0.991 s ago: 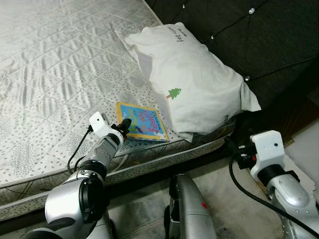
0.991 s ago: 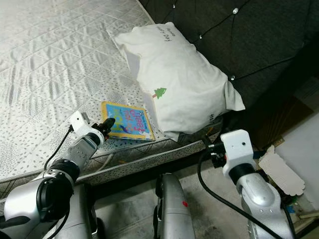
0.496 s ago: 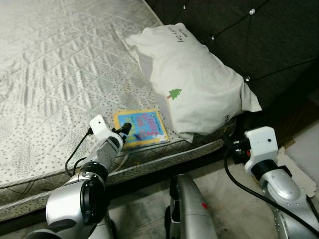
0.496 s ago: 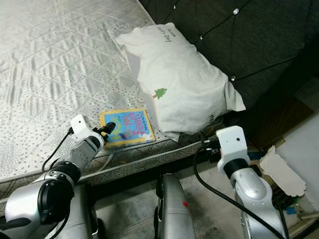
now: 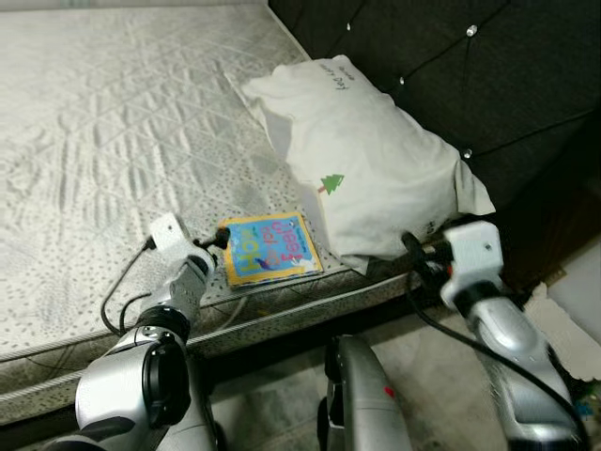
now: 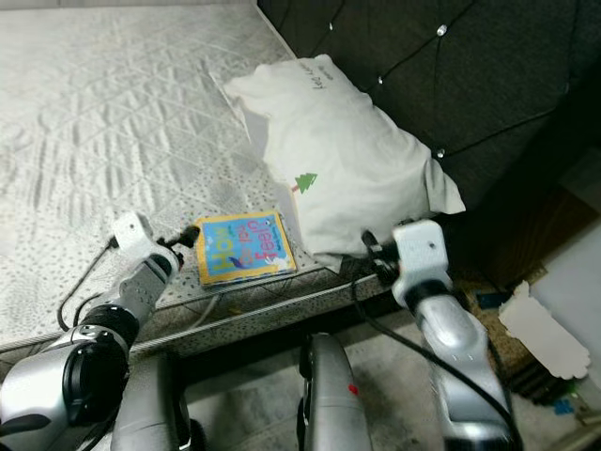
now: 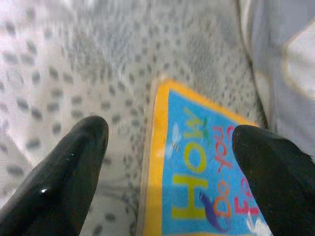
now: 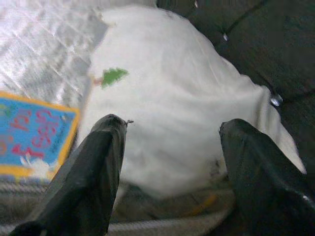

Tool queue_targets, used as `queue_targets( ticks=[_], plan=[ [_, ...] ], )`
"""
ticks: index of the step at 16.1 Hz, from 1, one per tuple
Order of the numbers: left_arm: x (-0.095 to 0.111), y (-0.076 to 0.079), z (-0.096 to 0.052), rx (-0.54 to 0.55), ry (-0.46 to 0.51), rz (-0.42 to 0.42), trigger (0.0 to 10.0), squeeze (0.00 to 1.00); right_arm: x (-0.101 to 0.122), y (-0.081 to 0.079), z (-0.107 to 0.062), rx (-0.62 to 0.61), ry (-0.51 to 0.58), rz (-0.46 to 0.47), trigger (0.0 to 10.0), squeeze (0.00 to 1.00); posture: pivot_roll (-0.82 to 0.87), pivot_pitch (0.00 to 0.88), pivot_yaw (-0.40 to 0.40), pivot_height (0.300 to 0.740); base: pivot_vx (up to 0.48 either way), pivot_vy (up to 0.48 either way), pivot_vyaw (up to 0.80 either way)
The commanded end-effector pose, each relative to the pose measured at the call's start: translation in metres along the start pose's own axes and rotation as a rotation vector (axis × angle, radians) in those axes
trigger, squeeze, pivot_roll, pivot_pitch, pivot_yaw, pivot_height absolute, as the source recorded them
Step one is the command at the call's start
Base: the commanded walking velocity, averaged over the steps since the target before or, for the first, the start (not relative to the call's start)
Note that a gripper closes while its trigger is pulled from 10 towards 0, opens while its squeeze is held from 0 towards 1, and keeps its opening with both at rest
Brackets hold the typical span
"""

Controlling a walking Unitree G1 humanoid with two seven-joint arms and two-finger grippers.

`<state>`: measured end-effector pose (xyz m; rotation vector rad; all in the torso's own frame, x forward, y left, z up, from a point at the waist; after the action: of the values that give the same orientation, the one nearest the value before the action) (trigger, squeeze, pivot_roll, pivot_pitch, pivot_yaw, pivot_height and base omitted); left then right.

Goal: Clean up the room

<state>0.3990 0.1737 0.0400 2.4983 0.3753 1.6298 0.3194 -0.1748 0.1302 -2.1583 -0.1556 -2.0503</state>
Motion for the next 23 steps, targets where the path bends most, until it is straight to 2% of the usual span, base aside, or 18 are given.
queue_targets(
  ticks=[1, 4, 5, 6, 7, 8, 9, 10, 12, 14, 15, 16, 17, 19, 23],
  plan=[
    [0.002, -0.001, -0.001, 0.004, 0.018, 0.041, 10.0, 1.0, 0.0, -0.002, 0.006, 0.006, 0.009, 0.002, 10.0, 0.0, -0.09, 0.0, -0.052, 0.567, 0.0, 0.0, 0.0],
    [0.011, -0.005, -0.009, 0.009, 0.098, 0.124, 10.0, 1.0, 0.005, -0.018, 0.03, 0.05, 0.05, 0.028, 10.0, 0.0, -0.03, 0.0, -0.038, 0.567, 0.0, 0.0, 0.0],
    [0.016, -0.004, -0.02, 0.004, 0.157, 0.146, 10.0, 1.0, 0.007, -0.025, 0.041, 0.071, 0.066, 0.064, 10.0, 0.0, -0.01, 0.0, -0.029, 0.567, 0.0, 0.0, 0.0],
    [0.017, -0.002, -0.024, -0.001, 0.173, 0.138, 10.0, 1.0, 0.007, -0.027, 0.044, 0.076, 0.066, 0.074, 10.0, 0.0, 0.0, 0.0, -0.024, 0.567, 0.0, 0.0, 0.0],
    [0.022, 0.0, -0.036, -0.013, 0.222, 0.139, 10.0, 1.0, 0.005, -0.03, 0.049, 0.075, 0.065, 0.117, 10.0, 0.0, 0.01, 0.0, -0.018, 0.567, 0.0, 0.0, 0.0],
    [0.03, 0.0, -0.05, -0.006, 0.279, 0.189, 10.0, 1.0, 0.003, -0.03, 0.054, 0.058, 0.063, 0.169, 10.0, 0.0, 0.02, 0.0, -0.012, 0.567, 0.0, 0.0, 0.0],
    [0.035, 0.0, -0.056, -0.006, 0.317, 0.225, 10.0, 1.0, 0.002, -0.03, 0.055, 0.05, 0.066, 0.194, 10.0, 0.0, 0.03, 0.0, -0.01, 0.567, 0.0, 0.0, 0.0],
    [0.044, 0.002, -0.068, -0.007, 0.386, 0.299, 10.0, 1.0, 0.0, -0.029, 0.056, 0.039, 0.071, 0.25, 10.0, 0.0, 0.04, 0.0, -0.006, 0.567, 0.0, 0.0, 0.0],
    [0.041, 0.0, -0.072, 0.007, 0.398, 0.383, 10.0, 1.0, 0.001, -0.029, 0.058, 0.029, 0.083, 0.296, 10.0, 0.0, 0.04, 0.0, -0.001, 0.567, 0.0, 0.0, 0.0],
    [0.034, -0.001, -0.077, 0.04, 0.347, 0.429, 10.0, 1.0, 0.004, -0.032, 0.06, 0.032, 0.117, 0.3, 10.0, 0.0, 0.03, 0.0, 0.01, 0.567, 0.0, 0.0, 0.0],
    [0.034, -0.001, -0.078, 0.038, 0.347, 0.431, 10.0, 0.26, 0.004, -0.031, 0.06, 0.029, 0.119, 0.299, 10.0, 0.0, 0.03, 0.0, 0.01, 0.567, 0.0, 0.0, 0.0],
    [0.035, 0.001, -0.078, 0.035, 0.347, 0.457, 10.0, 0.0, 0.006, -0.03, 0.06, 0.02, 0.128, 0.303, 10.0, 0.0, 0.02, 0.0, 0.012, 0.572, 0.0, 0.0, 0.0],
    [0.036, 0.003, -0.077, 0.042, 0.335, 0.491, 10.0, 0.0, 0.008, -0.028, 0.061, 0.002, 0.14, 0.309, 10.0, 0.0, 0.02, 0.0, 0.017, 0.582, 0.0, 0.0, 0.0],
    [0.035, -0.004, -0.075, 0.085, 0.284, 0.476, 10.0, 0.0, 0.011, -0.025, 0.063, -0.014, 0.152, 0.307, 10.0, 0.0, 0.03, 0.0, 0.016, 0.597, 0.0, 0.0, 0.0],
    [0.036, 0.001, -0.081, 0.061, 0.289, 0.465, 10.0, 0.0, 0.008, -0.024, 0.061, -0.013, 0.151, 0.29, 10.0, 0.0, 0.03, 0.0, 0.004, 0.642, 0.0, 0.0, 0.0]
  ],
)
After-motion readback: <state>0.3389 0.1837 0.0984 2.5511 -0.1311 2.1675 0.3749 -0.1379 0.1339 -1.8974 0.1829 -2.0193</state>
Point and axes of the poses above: a point about 5 cm out from each wrist's last joint towards the gripper, its own z axis pointing out of the wrist towards the gripper, its own x axis along the axis of the wrist's last joint, y = z × x, the point moved 5 cm from there along z, pointing out of the wrist towards the gripper, and after that the axes turned 15 degrees about z, right-handed, at the moved point
